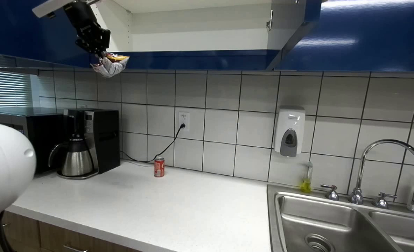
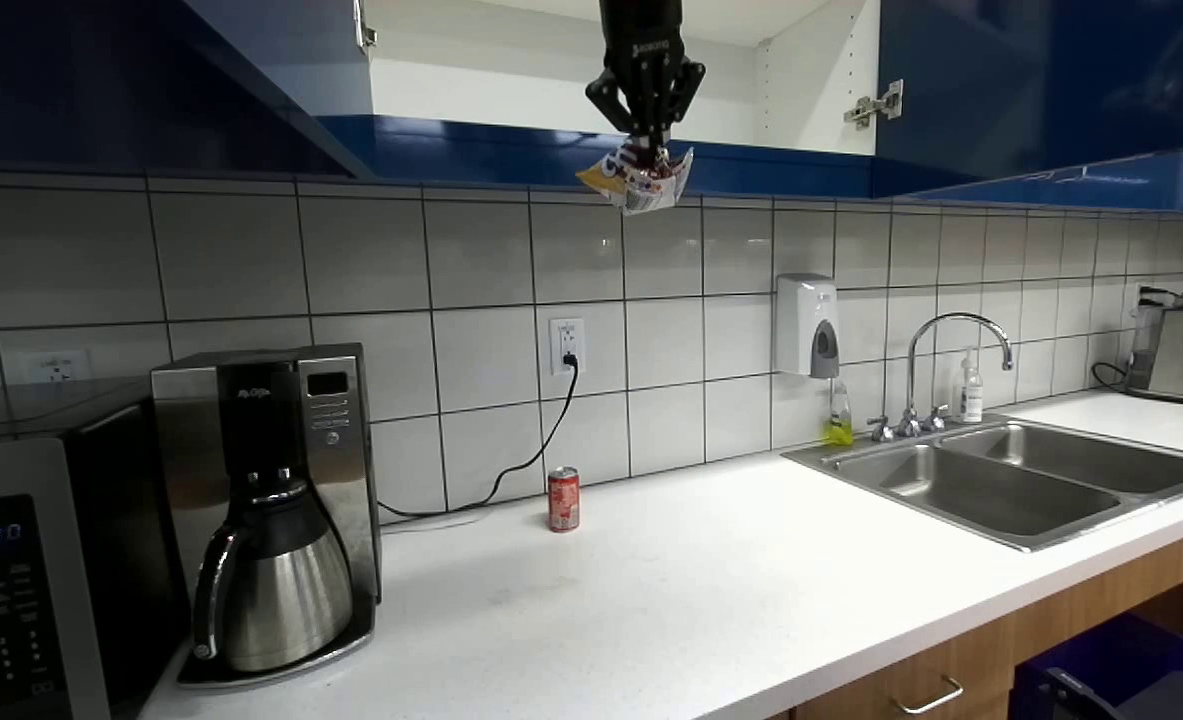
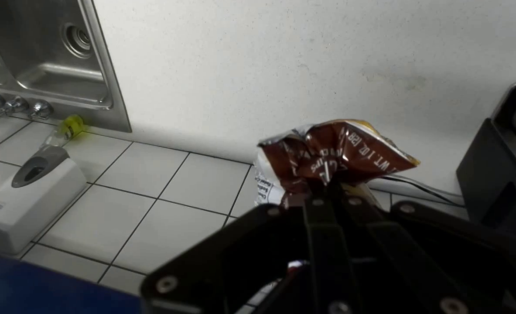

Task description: Put the yellow and brown packet in the open upper cabinet.

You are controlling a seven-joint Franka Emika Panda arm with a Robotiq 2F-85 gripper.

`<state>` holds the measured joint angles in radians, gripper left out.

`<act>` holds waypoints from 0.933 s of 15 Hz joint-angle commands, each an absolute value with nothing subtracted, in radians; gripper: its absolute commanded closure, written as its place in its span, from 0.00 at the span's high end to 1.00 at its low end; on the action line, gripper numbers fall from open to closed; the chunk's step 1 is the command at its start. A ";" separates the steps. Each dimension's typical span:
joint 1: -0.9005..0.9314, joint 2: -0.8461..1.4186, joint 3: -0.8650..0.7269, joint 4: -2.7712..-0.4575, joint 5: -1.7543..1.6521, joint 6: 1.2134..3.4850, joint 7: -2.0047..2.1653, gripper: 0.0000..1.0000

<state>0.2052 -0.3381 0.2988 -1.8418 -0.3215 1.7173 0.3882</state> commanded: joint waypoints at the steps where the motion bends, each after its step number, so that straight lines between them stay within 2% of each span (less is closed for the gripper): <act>1: 0.181 -0.293 0.337 -1.725 -0.364 1.649 0.391 0.00; 14: 0.192 -0.187 0.358 -1.499 -0.516 1.609 0.372 0.00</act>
<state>0.2052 -0.2311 0.3363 -1.5756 -0.4738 1.6392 0.3873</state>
